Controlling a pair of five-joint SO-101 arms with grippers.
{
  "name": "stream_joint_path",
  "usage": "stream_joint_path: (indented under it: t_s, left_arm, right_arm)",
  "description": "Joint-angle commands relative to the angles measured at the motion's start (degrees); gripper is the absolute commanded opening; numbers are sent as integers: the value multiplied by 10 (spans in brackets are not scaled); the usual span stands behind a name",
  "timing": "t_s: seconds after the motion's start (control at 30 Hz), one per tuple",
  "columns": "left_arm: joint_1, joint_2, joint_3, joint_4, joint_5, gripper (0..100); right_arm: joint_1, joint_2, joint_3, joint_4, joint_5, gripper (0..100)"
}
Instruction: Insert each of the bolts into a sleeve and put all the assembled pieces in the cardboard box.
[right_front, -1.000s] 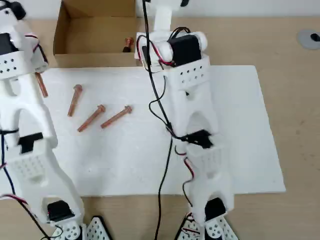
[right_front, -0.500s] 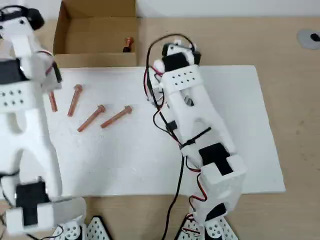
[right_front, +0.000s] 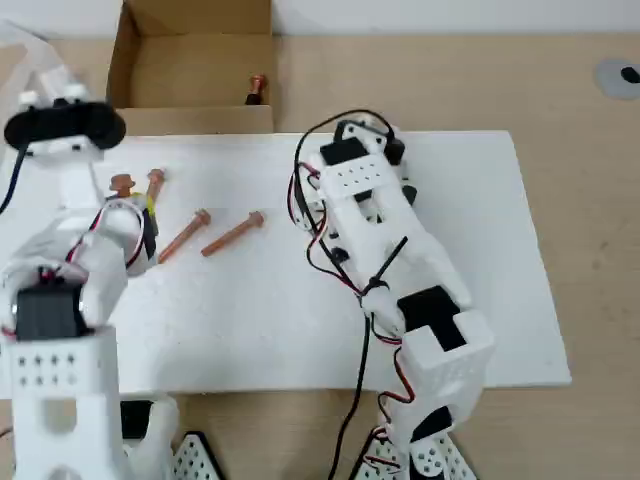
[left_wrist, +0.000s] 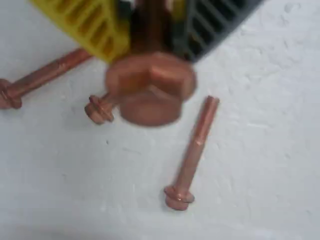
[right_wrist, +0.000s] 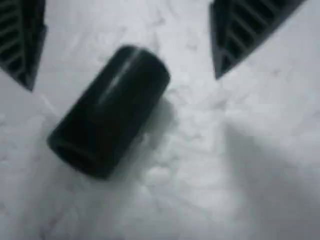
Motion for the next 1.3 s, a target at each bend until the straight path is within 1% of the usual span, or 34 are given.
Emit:
stream_joint_path:
  t_s: [0.0,0.1,0.27,0.47,0.57,0.93,1.13,1.2,1.27]
  left_arm:
    - [10,-35,7,-11,-5,6]
    - [8,-40,11,-11,-5,6]
    - [6,-40,8,-11,-5,6]
    - [11,-40,7,-11,-4,6]
    - [11,-40,7,-13,-4,6]
    - [11,-40,6,-12,-4,6]
    - [7,-40,6,-11,-4,6]
    - [7,-40,6,-11,-4,6]
    - [6,-40,6,-11,-4,6]
  right_arm:
    - [2,-39,37,-48,-18,267]
    - [7,-39,65,-82,-23,267]
    - [47,-39,80,-113,-23,261]
    - [73,-38,81,-114,-17,146]
    - [71,-38,81,-114,0,118]
    - [66,-37,81,-112,35,117]
    - [34,-5,81,-97,55,115]
    - [25,7,80,-97,57,93]
    - [23,15,80,-97,55,34]
